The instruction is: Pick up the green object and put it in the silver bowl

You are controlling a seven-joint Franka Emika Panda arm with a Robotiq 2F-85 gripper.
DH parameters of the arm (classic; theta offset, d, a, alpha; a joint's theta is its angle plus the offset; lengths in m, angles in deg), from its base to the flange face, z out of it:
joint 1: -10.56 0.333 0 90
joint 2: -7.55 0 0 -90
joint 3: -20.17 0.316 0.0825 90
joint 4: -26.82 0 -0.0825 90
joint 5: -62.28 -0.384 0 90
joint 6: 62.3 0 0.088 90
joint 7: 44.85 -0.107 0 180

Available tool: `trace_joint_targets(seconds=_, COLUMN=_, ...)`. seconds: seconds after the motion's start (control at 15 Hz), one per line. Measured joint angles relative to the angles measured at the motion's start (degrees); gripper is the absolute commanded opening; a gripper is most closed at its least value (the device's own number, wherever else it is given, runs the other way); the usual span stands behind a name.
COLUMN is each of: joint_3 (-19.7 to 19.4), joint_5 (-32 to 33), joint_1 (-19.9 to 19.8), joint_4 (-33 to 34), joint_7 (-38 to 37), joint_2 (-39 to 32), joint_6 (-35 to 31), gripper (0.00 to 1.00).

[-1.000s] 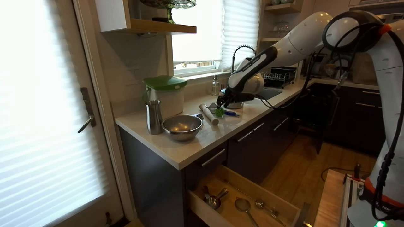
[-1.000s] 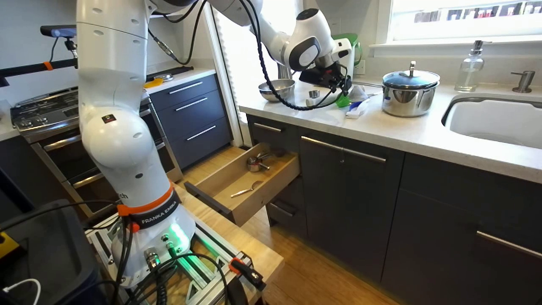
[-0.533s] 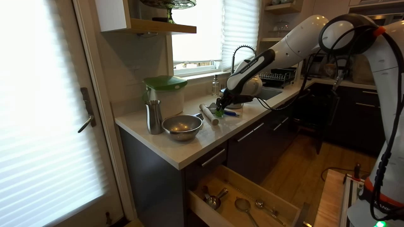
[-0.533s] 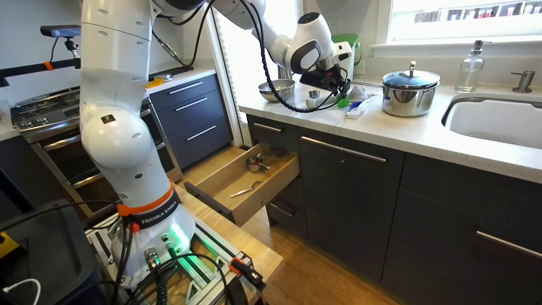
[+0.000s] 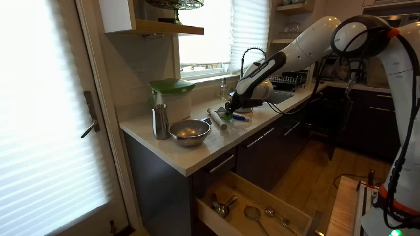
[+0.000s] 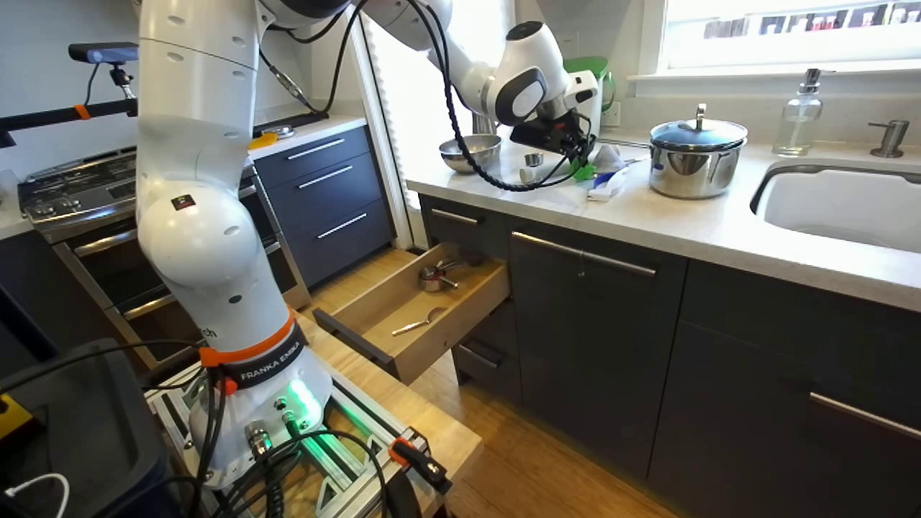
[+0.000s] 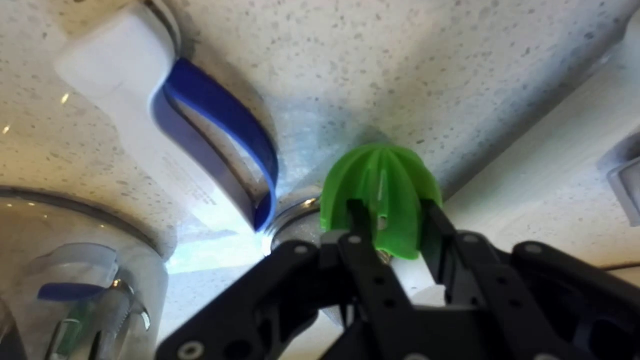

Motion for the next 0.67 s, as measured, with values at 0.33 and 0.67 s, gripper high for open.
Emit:
trace_joint_targets(seconds=0.33, joint_3=4.6, joint_5=-1.5, joint_1=-1.2, joint_4=-1.8, joint_7=4.0, joint_2=6.3, joint_6=2.0, gripper=0.07)
trace_joint_targets(seconds=0.67, joint_3=16.1, joint_5=-19.9, joint_1=-6.4, joint_4=-3.8, joint_7=24.1, joint_2=14.9, joint_6=11.1, gripper=0.07)
